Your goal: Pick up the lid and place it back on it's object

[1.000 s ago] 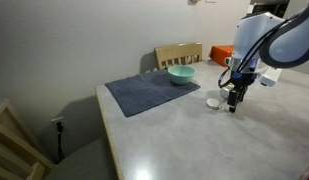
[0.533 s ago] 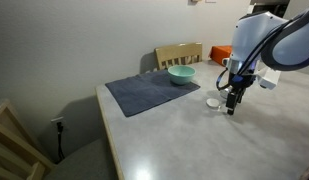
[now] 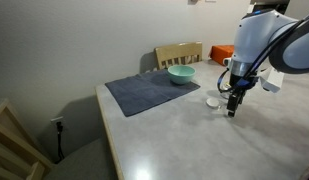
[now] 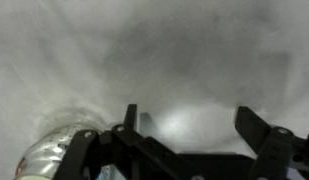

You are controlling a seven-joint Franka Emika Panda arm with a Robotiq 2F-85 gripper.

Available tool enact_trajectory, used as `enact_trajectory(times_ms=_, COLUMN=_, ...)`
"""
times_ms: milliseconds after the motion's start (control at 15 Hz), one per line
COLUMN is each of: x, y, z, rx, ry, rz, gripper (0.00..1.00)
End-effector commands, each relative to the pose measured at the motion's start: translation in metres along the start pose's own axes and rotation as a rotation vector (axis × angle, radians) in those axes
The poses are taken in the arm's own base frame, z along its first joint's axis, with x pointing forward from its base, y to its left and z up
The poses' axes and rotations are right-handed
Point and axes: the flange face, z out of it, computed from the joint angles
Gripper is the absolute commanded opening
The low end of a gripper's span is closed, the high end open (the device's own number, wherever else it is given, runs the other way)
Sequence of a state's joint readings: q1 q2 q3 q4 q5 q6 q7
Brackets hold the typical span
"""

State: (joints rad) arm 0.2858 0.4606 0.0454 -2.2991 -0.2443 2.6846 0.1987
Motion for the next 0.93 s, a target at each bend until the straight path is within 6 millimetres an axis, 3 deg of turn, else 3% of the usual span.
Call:
enact_trajectory(times_ms=0, x=0.004, y=-0.011, z=0.0, rx=-0.004, ry=0.001, rz=-0.026, gripper=1.0)
enact_trajectory(times_ms=400, x=0.02, y=-0.03, z=-0.012, rx=-0.04, ry=0.058, rz=-0.138, gripper=1.0)
enact_trajectory(times_ms=867, x=0.045, y=-0.008, z=-0.033, rx=0.004, ry=0.186, rz=-0.121, gripper=1.0)
